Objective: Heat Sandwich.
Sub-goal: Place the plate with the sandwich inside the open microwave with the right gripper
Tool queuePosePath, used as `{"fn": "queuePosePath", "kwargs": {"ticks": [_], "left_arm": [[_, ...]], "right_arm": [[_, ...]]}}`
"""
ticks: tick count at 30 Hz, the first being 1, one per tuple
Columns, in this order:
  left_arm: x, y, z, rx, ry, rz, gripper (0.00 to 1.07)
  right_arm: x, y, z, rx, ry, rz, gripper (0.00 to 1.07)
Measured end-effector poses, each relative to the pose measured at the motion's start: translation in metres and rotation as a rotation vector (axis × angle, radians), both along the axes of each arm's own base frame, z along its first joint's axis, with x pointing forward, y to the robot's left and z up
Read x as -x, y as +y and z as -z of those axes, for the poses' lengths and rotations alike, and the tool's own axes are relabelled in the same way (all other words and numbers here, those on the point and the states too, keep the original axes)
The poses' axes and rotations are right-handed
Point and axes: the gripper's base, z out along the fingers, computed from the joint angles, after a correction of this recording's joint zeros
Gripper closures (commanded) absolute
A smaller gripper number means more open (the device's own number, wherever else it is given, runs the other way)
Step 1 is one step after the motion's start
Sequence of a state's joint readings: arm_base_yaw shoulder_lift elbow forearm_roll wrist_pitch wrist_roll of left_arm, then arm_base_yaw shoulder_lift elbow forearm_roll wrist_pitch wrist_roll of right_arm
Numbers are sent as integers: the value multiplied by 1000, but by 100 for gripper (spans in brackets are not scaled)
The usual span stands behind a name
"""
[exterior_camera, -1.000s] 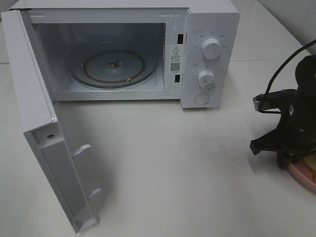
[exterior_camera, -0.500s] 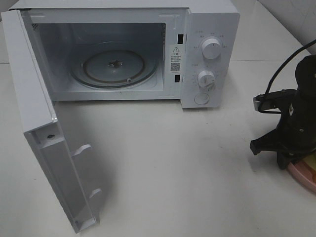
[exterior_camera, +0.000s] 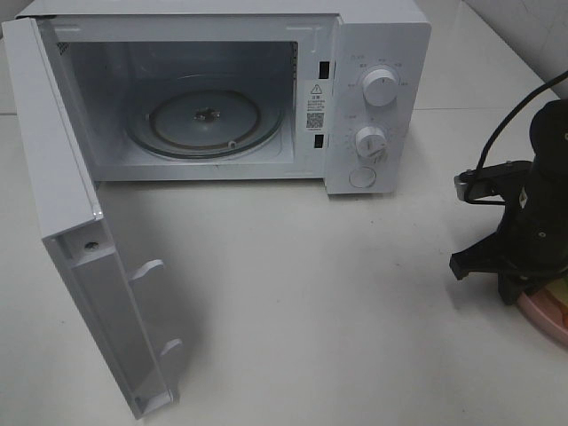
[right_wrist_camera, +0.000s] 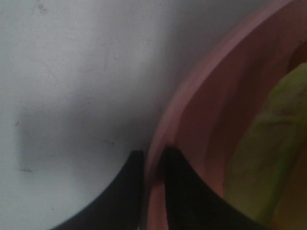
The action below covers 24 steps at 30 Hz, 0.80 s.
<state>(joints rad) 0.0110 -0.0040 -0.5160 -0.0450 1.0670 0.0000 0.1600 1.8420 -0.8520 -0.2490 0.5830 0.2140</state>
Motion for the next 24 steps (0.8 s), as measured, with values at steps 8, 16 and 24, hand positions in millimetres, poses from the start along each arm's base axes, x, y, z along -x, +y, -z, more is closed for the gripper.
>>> {"fn": "queuePosePath", "kwargs": {"ticks": [8,16,24], "left_arm": [[0,0,0,0,0,0,6],[0,0,0,0,0,0,6],[0,0,0,0,0,0,6]], "right_arm": [[5,8,-1,100,28,-61,107],[12,22,-4,219,63,-122,107],[24,41,-28,265,23,-177,107]]}}
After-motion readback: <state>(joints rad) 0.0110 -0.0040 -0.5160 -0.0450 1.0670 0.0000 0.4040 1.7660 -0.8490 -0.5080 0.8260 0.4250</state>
